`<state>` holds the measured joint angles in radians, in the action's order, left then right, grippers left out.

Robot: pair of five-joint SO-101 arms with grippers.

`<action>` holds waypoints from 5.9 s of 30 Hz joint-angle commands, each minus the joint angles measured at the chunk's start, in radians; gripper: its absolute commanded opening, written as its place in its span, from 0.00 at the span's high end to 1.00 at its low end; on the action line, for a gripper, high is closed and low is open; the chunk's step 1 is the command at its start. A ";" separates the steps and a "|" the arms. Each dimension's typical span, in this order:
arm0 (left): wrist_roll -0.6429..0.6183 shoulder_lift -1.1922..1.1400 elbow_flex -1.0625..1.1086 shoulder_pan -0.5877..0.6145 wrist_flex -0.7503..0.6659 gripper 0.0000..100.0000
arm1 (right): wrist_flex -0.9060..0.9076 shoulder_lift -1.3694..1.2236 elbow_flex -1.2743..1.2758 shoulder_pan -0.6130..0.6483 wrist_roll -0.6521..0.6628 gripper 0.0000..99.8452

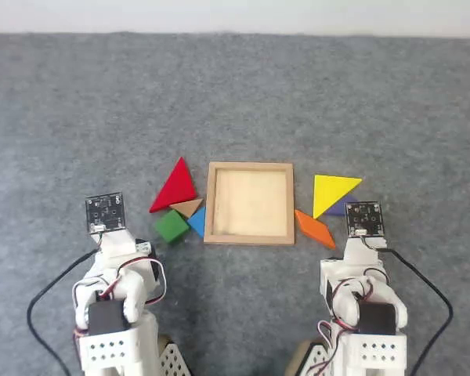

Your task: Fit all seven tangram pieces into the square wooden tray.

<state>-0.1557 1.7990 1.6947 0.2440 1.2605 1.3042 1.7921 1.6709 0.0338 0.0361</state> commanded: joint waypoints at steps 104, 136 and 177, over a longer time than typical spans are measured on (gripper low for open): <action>0.270 -2.232 -1.656 -0.150 -0.041 0.73 | -0.503 -1.181 -0.684 0.058 -0.609 0.87; 0.428 -2.331 -1.773 -0.187 0.052 0.68 | -0.499 -1.171 -0.669 0.081 -0.608 0.87; 0.328 -2.378 -1.857 -0.201 0.028 0.70 | -0.501 -1.171 -0.669 0.096 -0.606 0.87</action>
<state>0.2018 -0.5547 -0.0760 0.0614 1.2896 0.8163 0.5769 1.0111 0.1274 -0.5823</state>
